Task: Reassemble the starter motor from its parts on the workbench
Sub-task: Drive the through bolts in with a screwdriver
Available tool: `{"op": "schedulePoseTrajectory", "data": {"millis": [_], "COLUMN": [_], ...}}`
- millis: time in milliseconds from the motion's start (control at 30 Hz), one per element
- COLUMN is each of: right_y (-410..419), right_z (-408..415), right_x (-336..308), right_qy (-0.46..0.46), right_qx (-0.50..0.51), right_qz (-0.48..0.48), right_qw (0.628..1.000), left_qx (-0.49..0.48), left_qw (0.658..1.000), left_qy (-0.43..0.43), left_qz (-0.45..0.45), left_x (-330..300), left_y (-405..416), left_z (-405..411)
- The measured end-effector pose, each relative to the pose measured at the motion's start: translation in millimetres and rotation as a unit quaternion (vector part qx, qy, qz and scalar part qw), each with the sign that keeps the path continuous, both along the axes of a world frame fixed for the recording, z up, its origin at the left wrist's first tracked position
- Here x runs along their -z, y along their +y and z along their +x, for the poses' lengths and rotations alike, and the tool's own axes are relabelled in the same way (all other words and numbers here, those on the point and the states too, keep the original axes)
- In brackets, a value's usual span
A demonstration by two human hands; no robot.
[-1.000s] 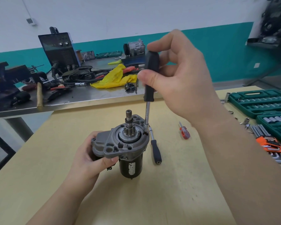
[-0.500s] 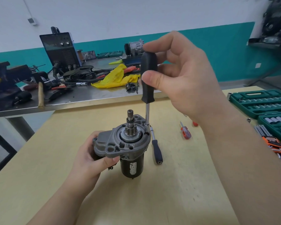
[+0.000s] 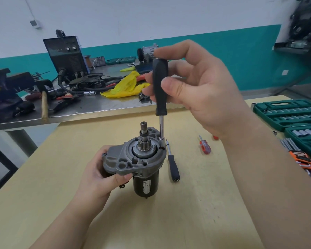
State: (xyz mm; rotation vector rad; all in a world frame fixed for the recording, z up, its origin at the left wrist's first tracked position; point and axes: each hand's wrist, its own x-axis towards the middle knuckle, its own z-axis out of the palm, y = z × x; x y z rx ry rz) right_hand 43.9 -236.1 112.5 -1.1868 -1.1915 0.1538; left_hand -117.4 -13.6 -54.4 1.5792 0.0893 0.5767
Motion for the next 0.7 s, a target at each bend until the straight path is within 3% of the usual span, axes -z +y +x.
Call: {"op": "schedulePoseTrajectory", "data": {"millis": [167, 367, 567, 700], "right_y": [2.8, 6.1, 7.1, 6.4], "right_z": [1.4, -1.5, -2.1, -4.8], "right_x": [-0.9, 0.7, -0.9, -2.1], "right_qy": [-0.044, -0.031, -0.049, -0.072], "right_qx": [0.058, -0.011, 0.12, 0.109], "right_qz": [0.01, 0.007, 0.014, -0.004], "right_qw": [0.997, 0.999, 0.991, 0.991], "left_qx": [0.001, 0.0, -0.004, -0.006], "left_qw": [1.0, 1.0, 1.0, 1.0], "left_qy": [0.004, 0.002, 0.0, -0.002], "left_qz": [0.0, 0.003, 0.003, 0.001], "left_x": [-0.1, -0.3, 0.5, -0.1], "left_y": [-0.2, -0.6, 0.4, -0.4], "left_z": [0.1, 0.4, 0.2, -0.1]}}
